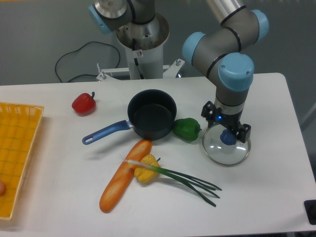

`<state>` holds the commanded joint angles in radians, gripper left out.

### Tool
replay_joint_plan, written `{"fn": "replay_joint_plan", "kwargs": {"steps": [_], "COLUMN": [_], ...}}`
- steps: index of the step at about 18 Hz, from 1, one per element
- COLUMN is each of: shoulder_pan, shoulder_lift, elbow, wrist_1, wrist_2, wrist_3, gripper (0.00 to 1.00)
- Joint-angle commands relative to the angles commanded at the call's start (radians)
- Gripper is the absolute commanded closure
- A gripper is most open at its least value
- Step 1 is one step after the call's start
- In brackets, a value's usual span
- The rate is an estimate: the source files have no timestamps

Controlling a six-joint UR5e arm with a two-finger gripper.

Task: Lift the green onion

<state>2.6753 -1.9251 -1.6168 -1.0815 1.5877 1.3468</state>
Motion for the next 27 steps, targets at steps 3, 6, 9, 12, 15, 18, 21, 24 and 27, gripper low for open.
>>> {"fn": "replay_joint_plan", "kwargs": {"steps": [3,6,9,12,15,18,21,24,27], "shoulder_pan": [0.002,0.006,0.005,0.002,-0.012,-0.023,-0.058,-0.107,-0.144], "shoulder_lift": [0.0,0.003,0.002,0.0,-0.002,0.0,0.002,-0.005,-0.008], "elbow": [0.002,0.005,0.009,0.008,0.002,-0.002,0.0,0.011,0.02], "wrist_1": [0.0,0.0,0.0,0.0,0.0,0.0,0.002,0.008,0.009], "wrist_2": [0.0,-0.005,-0.003,-0.002,0.0,-0.002,-0.009,-0.009,-0.014], "wrist_3": [0.002,0.002,0.0,0.0,-0.012,-0.058,-0.179,-0.291,-0.369], "gripper": [0.0,0.0,0.0,0.0,0.0,0.0,0.0,0.0,0.0]}}
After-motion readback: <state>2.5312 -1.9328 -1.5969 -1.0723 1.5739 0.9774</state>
